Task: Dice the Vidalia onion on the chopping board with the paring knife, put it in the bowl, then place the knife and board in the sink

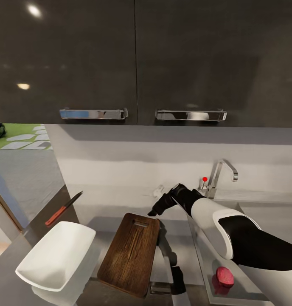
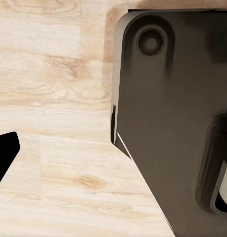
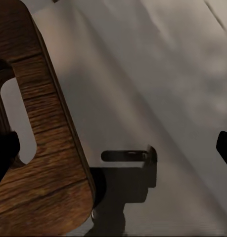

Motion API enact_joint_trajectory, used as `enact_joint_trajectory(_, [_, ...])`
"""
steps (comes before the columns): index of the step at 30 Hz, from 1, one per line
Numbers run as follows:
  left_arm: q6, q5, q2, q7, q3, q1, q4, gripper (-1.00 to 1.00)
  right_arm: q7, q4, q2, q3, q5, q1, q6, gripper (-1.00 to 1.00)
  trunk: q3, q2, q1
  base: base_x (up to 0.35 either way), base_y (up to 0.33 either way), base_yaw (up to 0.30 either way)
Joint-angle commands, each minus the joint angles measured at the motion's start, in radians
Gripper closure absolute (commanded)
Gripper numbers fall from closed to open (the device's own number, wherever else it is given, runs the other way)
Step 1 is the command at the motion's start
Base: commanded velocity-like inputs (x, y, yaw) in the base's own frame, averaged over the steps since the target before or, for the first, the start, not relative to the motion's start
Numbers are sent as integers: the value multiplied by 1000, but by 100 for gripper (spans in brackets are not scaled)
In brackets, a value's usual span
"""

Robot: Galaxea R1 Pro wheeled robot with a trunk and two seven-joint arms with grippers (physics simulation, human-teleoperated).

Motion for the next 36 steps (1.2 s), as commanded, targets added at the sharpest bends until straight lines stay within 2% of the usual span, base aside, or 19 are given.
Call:
enact_joint_trajectory(1, [-2, 1, 0, -1, 4, 0, -1, -100, 4, -2, 0, 8, -2, 0, 7, -100, -2, -2, 0, 0, 0, 0])
enact_joint_trajectory(13, [-2, 1, -4, -1, 3, 0, 9, -100, 4, 4, 0, 8, 15, 0, 7, -100, -2, -2, 0, 0, 0, 0])
enact_joint_trajectory(22, [-2, 0, -21, -1, 3, 1, 85, -100, 4, 4, 0, 8, 15, 0, 7, -100, -2, -2, 0, 0, 0, 0])
enact_joint_trajectory(36, [-2, 2, -25, -3, 4, 3, 94, -100, 4, 4, 0, 8, 15, 0, 7, -100, -2, -2, 0, 0, 0, 0])
